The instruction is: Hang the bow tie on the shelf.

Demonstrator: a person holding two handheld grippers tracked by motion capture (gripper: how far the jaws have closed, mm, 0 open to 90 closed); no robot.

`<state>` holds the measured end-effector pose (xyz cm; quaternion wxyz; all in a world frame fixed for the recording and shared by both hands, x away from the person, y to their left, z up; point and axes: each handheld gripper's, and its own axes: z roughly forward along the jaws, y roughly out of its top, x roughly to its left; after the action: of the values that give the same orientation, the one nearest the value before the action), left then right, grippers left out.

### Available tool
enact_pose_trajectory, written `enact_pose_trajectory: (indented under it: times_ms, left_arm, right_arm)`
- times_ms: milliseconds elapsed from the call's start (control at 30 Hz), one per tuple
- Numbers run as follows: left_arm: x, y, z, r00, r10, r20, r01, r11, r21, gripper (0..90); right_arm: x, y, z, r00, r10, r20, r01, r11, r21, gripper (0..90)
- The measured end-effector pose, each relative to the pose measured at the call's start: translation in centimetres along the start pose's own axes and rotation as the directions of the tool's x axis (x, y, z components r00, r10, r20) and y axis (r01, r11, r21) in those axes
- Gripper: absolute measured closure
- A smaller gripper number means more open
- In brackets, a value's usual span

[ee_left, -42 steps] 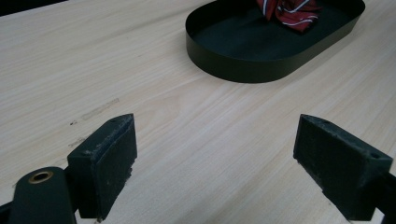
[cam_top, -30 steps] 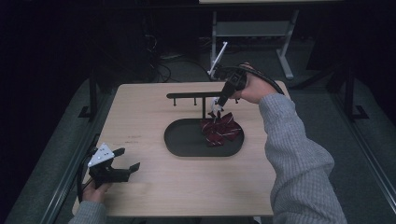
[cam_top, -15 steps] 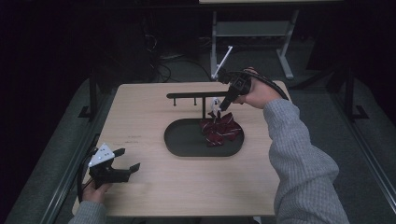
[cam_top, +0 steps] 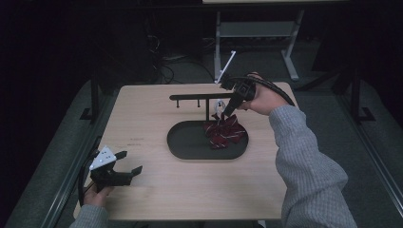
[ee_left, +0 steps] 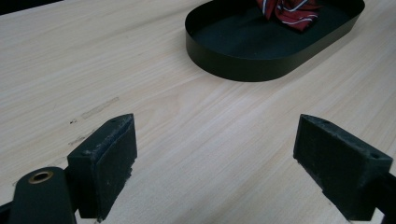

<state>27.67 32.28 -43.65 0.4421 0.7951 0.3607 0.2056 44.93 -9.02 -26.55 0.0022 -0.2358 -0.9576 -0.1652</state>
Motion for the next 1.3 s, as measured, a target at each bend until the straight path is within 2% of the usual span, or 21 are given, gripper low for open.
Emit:
enact_pose_trajectory:
  times_ms: [333, 533, 667, 800, 1033, 1100, 1300]
  left_arm:
    - [-0.2, 0.1, 0.1, 1.0, 0.0, 0.004, 0.0, 1.0, -0.001, 12.9]
    - [-0.2, 0.0, 0.2, 1.0, 0.001, 0.002, -0.001, 1.0, -0.003, 12.9]
    - [-0.2, 0.1, 0.2, 1.0, 0.004, 0.002, -0.004, 1.0, 0.0, 12.9]
    - [-0.2, 0.1, 0.2, 1.0, 0.005, 0.004, -0.005, 1.0, 0.0, 12.9]
    - [-0.2, 0.0, 0.2, 1.0, 0.005, 0.003, -0.005, 1.0, -0.002, 12.9]
    - [-0.2, 0.0, 0.2, 1.0, 0.005, 0.002, -0.005, 1.0, -0.002, 12.9]
    - [-0.2, 0.0, 0.2, 1.0, 0.005, 0.002, -0.005, 1.0, -0.002, 12.9]
  right_arm:
    - [1.3, -0.3, 0.5, 0.9995, -0.03, 0.001, 0.03, 0.999, 0.021, 66.8]
    - [1.9, -1.0, 0.9, 0.999, -0.035, 0.028, 0.033, 0.999, 0.041, 60.2]
    - [1.9, -1.5, 0.8, 0.9993, -0.022, 0.028, 0.022, 0.999, 0.025, 57.5]
    - [1.9, -2.2, 0.6, 0.9994, 0.004, 0.034, -0.004, 1.0, 0.003, 50.2]
    - [2.3, -2.7, 0.9, 0.9994, -0.006, 0.034, 0.006, 1.0, 0.0, 43.1]
    - [2.4, -2.9, 0.8, 0.9996, -0.005, 0.027, 0.005, 1.0, -0.004, 42.2]
    - [2.9, -3.6, 0.8, 0.999, -0.005, 0.044, 0.005, 1.0, -0.018, 40.3]
